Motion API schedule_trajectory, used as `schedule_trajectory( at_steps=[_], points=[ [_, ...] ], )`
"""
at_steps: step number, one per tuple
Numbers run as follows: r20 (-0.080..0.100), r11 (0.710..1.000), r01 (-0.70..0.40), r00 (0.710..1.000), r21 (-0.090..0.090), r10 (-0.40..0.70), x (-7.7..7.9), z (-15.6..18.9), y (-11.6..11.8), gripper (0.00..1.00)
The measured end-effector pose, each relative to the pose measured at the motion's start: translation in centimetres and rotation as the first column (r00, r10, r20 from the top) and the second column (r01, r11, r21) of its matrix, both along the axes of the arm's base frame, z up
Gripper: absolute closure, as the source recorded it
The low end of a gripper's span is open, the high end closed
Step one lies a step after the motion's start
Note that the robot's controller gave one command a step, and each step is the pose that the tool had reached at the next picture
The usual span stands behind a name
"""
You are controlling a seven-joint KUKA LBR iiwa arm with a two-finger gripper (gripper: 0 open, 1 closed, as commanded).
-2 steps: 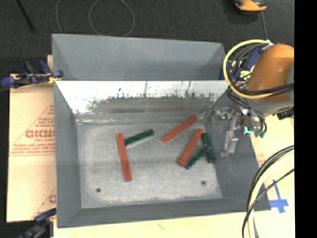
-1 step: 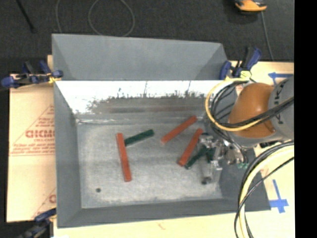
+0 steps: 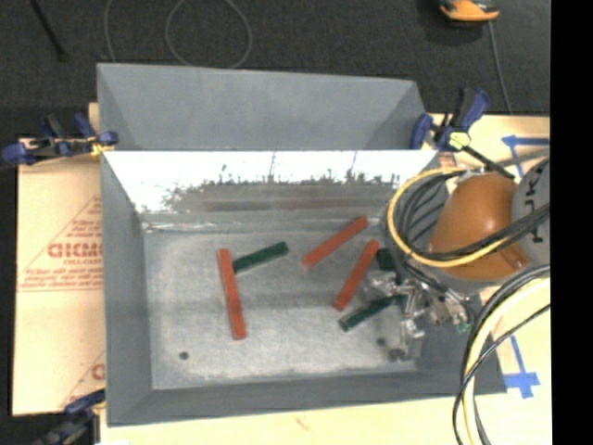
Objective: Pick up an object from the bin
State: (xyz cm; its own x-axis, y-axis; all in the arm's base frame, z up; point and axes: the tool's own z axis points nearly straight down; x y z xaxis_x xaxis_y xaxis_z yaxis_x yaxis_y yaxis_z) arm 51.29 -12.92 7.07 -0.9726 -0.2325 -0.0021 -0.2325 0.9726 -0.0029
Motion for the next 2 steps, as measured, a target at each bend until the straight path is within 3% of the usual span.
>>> schedule_trajectory(
  at_steps=[1, 2],
  points=[
    [0.002, 1.000, -0.003, 1.000, 0.000, 0.003, 0.1, 0.0, 0.0, 1.00],
    [0.009, 0.999, -0.040, 0.999, -0.002, 0.040, 1.7, 13.8, 0.1, 1.00]
  ],
)
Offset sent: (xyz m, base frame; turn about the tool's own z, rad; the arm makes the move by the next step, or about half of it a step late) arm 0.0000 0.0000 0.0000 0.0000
